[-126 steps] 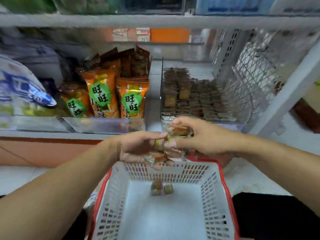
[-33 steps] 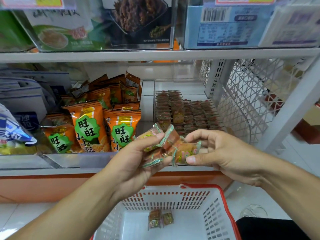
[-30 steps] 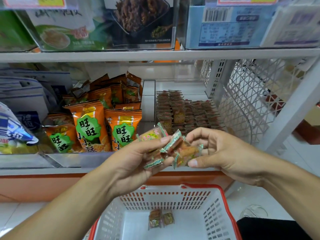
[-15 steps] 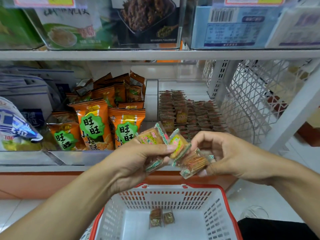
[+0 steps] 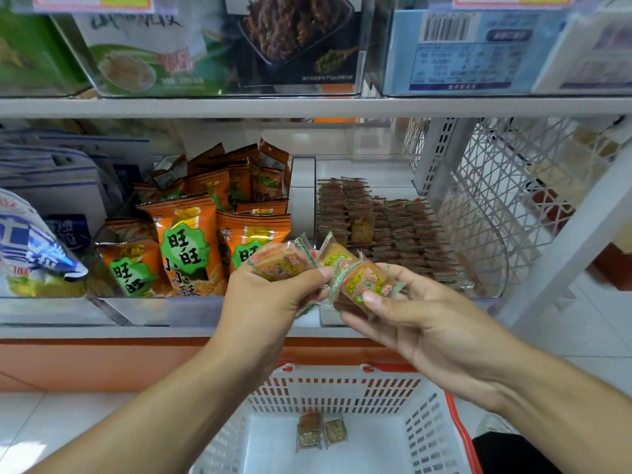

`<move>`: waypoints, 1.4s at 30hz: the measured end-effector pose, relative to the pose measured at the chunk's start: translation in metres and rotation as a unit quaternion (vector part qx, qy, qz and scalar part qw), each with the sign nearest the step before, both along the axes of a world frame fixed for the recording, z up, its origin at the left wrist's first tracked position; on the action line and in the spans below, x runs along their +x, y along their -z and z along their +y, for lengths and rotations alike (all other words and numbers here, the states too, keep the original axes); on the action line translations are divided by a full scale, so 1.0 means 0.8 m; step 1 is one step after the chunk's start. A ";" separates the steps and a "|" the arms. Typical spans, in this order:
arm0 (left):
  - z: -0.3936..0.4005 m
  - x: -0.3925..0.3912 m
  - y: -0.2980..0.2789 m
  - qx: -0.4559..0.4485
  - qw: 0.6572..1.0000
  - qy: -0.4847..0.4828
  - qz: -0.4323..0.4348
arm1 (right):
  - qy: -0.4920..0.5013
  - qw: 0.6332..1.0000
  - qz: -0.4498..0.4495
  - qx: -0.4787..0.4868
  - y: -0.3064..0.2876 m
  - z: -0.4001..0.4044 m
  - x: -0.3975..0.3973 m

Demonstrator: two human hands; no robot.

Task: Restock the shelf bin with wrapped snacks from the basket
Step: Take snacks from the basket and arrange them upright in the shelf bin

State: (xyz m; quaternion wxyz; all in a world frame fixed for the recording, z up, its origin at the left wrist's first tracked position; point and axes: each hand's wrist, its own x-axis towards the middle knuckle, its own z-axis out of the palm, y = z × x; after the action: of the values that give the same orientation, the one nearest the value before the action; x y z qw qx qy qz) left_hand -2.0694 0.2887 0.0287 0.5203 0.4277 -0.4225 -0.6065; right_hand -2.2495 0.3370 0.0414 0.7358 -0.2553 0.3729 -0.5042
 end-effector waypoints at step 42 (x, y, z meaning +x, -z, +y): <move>0.001 -0.004 -0.003 0.049 0.986 0.082 -0.137 | -0.024 0.771 0.623 -0.132 -0.009 -0.092 -0.078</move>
State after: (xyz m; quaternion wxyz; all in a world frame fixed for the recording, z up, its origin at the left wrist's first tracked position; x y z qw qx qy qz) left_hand -2.0728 0.2896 0.0312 0.3843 0.4961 -0.4933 -0.6024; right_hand -2.3122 0.2630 0.0484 0.3136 -0.6171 0.6729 -0.2610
